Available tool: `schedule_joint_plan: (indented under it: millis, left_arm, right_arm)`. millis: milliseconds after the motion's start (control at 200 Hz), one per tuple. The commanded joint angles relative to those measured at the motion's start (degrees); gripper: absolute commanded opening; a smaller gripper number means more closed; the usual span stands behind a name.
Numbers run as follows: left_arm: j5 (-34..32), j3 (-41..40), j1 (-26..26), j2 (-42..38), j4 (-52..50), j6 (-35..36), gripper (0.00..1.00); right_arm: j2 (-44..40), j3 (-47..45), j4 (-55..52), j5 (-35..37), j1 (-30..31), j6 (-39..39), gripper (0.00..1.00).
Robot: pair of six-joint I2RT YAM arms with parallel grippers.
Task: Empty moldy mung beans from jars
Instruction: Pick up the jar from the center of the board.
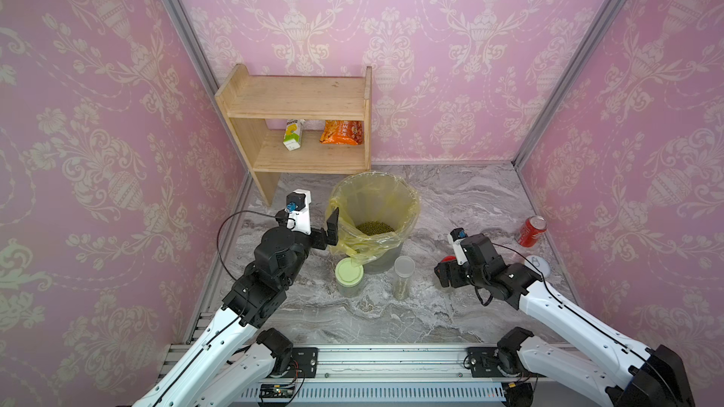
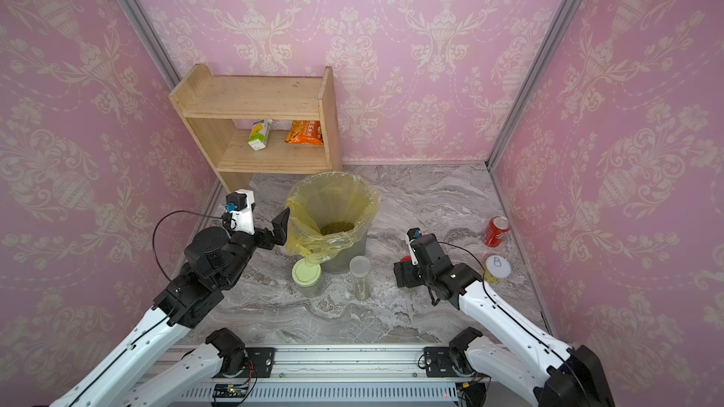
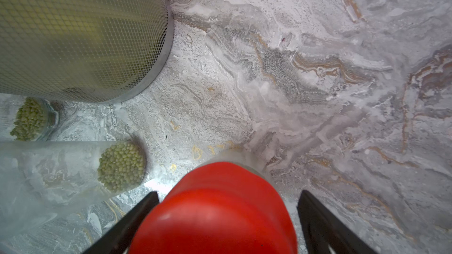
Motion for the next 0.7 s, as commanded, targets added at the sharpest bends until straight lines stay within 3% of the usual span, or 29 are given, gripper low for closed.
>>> schedule_joint_plan:
  millis: [0, 125, 385, 695]
  left_arm:
    - [0.5, 0.1, -0.5, -0.1, -1.2, -1.0, 0.99]
    - [0.7, 0.1, -0.5, 0.0, -1.1, -0.9, 0.99]
    - [1.0, -0.1, -0.5, 0.0, -1.2, -0.9, 0.99]
    - [3.6, 0.1, -0.5, 0.5, 0.1, -0.4, 0.99]
  right_arm:
    - [-0.6, 1.0, -1.5, 1.7, 0.5, 2.0, 0.91]
    - [-0.8, 0.6, -1.5, 2.1, 0.5, 2.7, 0.86]
    - [1.8, 1.5, -2.0, 2.3, 0.9, 3.0, 0.64]
    - [-0.5, 6.0, -4.0, 4.0, 0.8, 6.8, 0.57]
